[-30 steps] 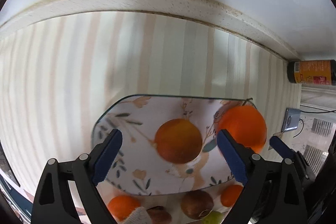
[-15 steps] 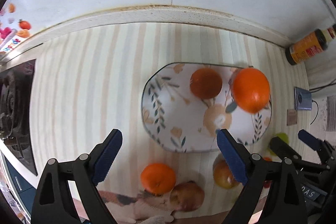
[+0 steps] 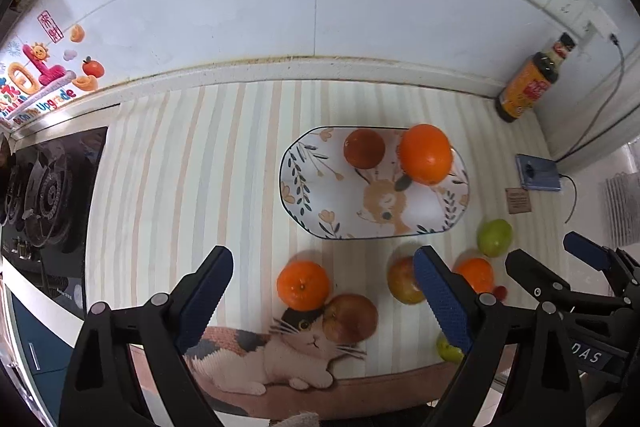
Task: Organize fruits
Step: 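Withdraw both tools from the plate toward the remaining fruits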
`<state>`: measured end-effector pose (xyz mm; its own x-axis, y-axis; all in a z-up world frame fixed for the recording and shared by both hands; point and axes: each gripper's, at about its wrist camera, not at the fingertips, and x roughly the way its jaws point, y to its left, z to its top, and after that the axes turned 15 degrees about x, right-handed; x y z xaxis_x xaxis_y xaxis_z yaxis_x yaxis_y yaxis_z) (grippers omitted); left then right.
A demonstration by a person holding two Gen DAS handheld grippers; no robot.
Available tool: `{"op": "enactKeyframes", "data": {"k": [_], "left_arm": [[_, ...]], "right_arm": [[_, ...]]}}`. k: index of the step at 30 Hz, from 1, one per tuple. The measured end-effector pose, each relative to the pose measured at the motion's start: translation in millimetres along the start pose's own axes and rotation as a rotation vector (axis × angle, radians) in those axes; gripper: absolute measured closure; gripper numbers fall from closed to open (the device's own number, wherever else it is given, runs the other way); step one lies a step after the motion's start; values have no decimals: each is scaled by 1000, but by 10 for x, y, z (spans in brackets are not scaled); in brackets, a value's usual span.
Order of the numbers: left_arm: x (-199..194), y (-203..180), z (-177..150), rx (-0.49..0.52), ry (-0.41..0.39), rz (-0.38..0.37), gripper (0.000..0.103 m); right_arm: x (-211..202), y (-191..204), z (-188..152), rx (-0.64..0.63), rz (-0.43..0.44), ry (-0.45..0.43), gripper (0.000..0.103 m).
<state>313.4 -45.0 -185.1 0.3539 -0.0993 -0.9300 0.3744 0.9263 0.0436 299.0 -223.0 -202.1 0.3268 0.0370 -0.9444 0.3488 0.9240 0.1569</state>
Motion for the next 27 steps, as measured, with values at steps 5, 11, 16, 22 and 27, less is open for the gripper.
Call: {"op": "enactKeyframes", "data": {"k": [5, 11, 16, 22, 27], "left_arm": [[-182, -71, -119, 2, -21, -8, 11], [-350, -112, -225, -15, -42, -24, 11], [-287, -121, -266, -27, -28, -47, 11], [123, -153, -363, -21, 63, -45, 5], [757, -185, -565, -78, 226, -72, 5]], "right_arm": [[-298, -43, -113, -5, 13, -44, 5], [-525, -105, -201, 7, 36, -67, 5], [-500, -174, -254, 36, 75, -37, 5], [-115, -320, -291, 81, 92, 42, 5], [401, -493, -353, 129, 115, 140, 5]]}}
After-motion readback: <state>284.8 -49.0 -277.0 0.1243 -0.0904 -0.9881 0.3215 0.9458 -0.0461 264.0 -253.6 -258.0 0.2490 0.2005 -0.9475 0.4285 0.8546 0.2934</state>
